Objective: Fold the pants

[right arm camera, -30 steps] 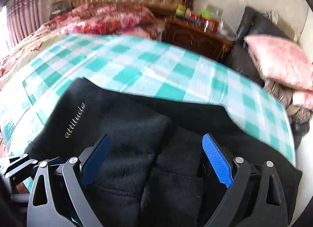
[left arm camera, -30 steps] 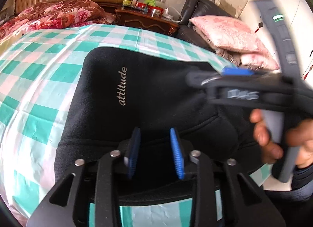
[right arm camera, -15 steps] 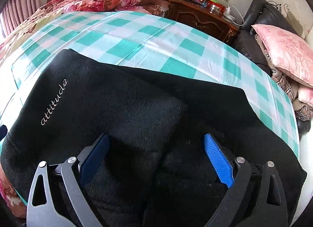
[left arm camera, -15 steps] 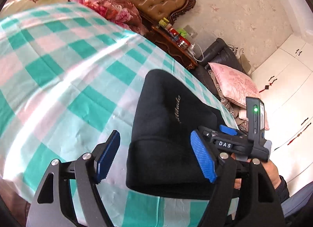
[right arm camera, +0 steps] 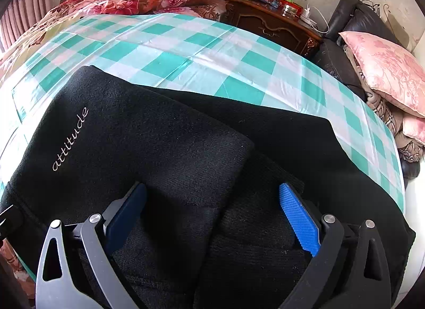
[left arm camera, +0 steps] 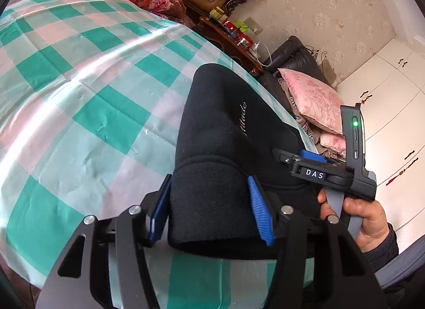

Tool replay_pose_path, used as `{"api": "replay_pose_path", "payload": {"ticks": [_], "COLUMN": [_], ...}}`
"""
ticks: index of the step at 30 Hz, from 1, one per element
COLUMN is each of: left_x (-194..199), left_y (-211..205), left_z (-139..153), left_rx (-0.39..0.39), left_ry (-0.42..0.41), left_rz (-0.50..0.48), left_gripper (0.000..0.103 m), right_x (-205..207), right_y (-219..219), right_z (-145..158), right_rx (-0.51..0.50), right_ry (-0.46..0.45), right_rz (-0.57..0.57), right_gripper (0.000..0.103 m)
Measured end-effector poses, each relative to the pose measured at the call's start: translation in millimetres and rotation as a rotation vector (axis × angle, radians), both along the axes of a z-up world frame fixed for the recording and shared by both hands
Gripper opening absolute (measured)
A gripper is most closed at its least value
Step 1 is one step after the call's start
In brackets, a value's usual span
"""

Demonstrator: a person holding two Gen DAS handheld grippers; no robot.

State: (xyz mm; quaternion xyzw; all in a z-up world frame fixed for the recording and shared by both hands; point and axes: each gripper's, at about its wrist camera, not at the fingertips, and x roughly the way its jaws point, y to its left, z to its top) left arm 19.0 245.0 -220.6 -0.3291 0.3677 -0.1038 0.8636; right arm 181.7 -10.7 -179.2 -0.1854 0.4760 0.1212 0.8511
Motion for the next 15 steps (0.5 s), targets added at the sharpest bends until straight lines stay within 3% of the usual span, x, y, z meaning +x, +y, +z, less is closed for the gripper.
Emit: {"api": "replay_pose_path", "payload": {"ticks": [6,10,12,15], "left_x": [-1,-1,-1,0], "left_y": [-1,0,0,3], "left_z": [1,0,1,1], "left_rx": [0.019,0.019,0.016,-0.014], "left_ry": [-0.004,-0.008,-0.007,0.001], "left_rz": [-0.002,-0.003,-0.002,0.0], "left_gripper": [0.052,0.052,0.052,0.057], "right_x": [-1,-19,-25,-19], "right_y": [1,7,12,19], "right_z": [2,30,40,18], "right_rx": [-0.008,0.032,0.079,0.044], "right_ry": [-0.001,-0.125,-0.129,-0.014], "right_rz": [-0.001,0.052,0.104,0.123], "right_gripper": [0.096,0.095,0.095,0.076]}}
